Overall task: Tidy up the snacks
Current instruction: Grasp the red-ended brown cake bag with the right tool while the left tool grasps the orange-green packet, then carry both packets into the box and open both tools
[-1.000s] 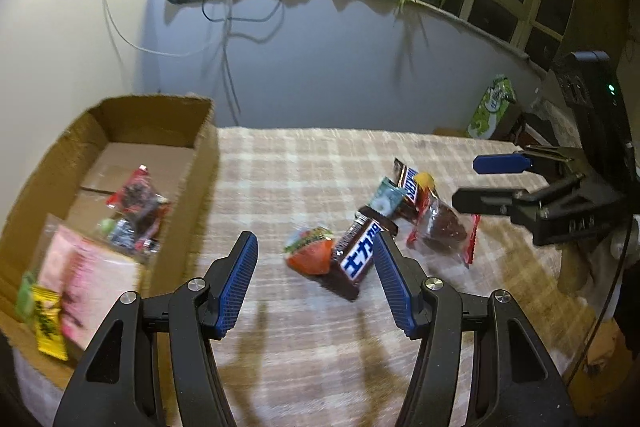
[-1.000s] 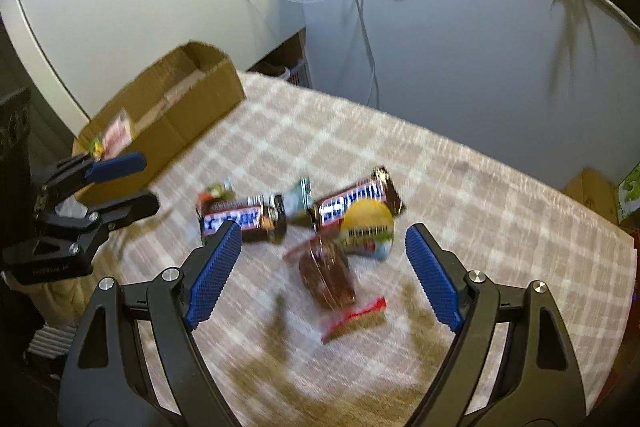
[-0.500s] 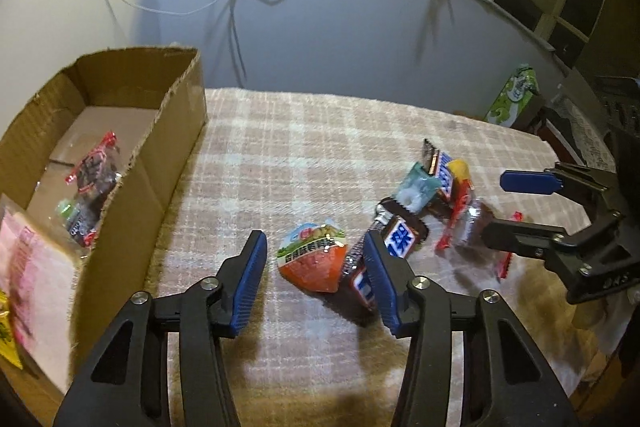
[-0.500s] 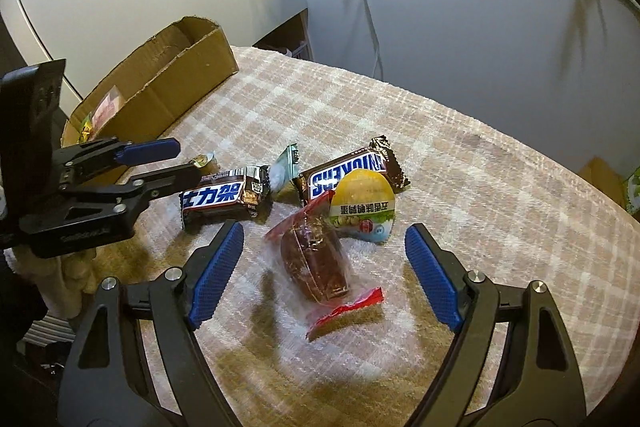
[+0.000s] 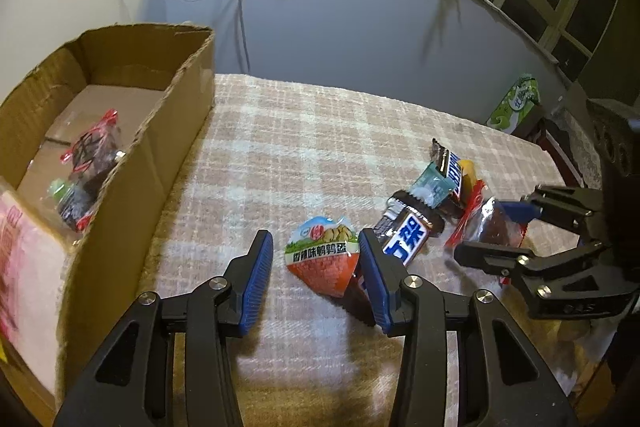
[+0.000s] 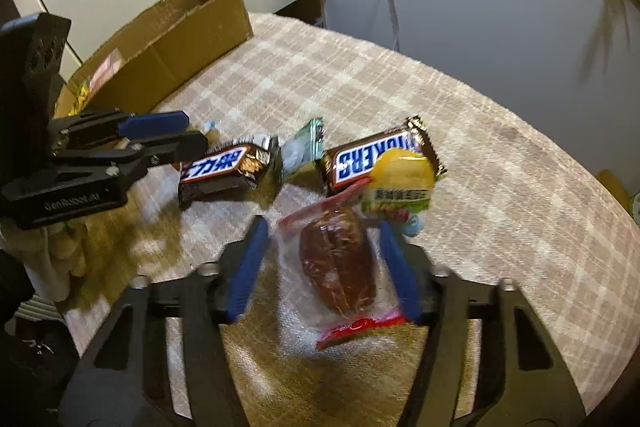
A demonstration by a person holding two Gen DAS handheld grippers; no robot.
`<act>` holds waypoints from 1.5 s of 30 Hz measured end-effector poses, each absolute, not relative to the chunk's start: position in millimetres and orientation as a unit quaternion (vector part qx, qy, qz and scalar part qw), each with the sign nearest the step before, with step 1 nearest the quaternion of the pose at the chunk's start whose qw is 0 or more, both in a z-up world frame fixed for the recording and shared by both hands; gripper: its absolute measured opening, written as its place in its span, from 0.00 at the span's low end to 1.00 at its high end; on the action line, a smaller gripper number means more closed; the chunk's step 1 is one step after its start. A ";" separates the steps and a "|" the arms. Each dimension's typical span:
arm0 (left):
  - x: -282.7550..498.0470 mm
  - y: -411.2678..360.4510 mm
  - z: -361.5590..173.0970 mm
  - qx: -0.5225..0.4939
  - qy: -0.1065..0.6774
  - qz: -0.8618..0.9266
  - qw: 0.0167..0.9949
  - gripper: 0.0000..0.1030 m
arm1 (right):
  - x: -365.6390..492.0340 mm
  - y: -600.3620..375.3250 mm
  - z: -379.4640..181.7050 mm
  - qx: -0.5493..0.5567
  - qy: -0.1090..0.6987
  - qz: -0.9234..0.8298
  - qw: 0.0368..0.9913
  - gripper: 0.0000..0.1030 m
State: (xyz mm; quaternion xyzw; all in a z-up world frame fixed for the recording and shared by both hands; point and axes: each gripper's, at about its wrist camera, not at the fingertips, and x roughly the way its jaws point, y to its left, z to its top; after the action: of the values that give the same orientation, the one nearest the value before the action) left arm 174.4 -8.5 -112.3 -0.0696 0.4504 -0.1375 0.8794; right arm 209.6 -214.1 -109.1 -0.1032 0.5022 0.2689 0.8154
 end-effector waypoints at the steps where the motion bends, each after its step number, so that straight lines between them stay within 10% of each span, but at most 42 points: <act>1: 174.2 -7.2 -113.1 -0.073 0.452 -0.137 0.879 0.41 | 209.6 -214.6 -110.9 -0.105 0.503 0.268 0.815 0.46; 45: 121.9 56.7 -44.7 -0.090 0.361 -0.098 0.923 0.29 | 169.1 -161.5 -27.8 -0.111 0.411 0.297 0.855 0.36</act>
State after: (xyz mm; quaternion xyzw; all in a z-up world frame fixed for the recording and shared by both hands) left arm 121.9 56.7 -44.7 -0.0904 0.3609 -0.0977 0.9231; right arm 169.1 -161.5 -27.8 -0.1106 0.4111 0.2974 0.8546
